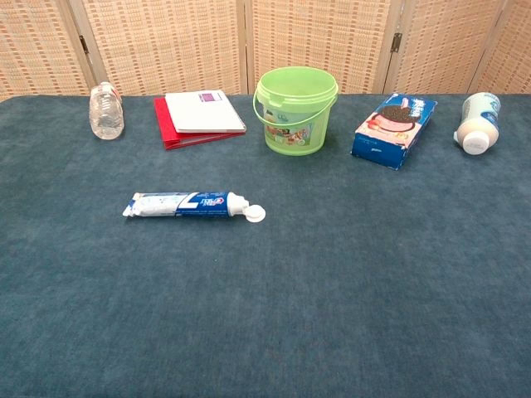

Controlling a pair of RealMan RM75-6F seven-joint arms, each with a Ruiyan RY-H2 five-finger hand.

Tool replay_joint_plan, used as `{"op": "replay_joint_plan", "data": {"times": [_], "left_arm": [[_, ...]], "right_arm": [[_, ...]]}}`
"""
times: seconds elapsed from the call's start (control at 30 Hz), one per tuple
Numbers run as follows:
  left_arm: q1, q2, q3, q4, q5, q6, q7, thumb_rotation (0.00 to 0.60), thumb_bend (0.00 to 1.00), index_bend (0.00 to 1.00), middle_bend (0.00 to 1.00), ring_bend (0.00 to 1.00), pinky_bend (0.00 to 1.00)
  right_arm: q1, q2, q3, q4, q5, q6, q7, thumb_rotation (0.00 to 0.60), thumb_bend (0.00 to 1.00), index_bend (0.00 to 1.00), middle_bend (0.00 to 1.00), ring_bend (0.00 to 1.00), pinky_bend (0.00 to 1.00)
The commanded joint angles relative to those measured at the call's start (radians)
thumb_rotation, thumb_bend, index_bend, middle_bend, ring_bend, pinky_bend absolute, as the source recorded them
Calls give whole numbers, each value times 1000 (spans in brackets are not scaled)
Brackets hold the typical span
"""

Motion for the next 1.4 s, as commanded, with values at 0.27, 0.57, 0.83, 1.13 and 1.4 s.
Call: {"op": "replay_joint_plan", "data": {"times": [0.27,0.57,0.83,1.13,1.4], "left_arm": [[-16,-5,-7,1,17,-7,-9,600,286,398,374,312,212],[-96,-13,-40,-2,55,-77,-17,600,286,349,374,310,211],[-250,-31,-78,-11,16,-289,25,600,285,245,338,253,192],[-422,-160,-119,78,-122,-489,179,600,284,198,280,224,174],[-509,-288,-131,193,-283,-560,269,600,285,231,280,231,180]], "right_arm": [[-11,6,1,-8,-6,25,4,600,0,0,0,0,0],[-16,20,5,-25,-27,52,-4,598,0,0,0,0,0],[-20,33,5,-43,-29,59,-10,600,0,0,0,0,0],[-25,39,5,-58,-29,64,-22,600,0,0,0,0,0],[-25,41,5,-60,-31,61,-25,600,0,0,0,0,0]]}}
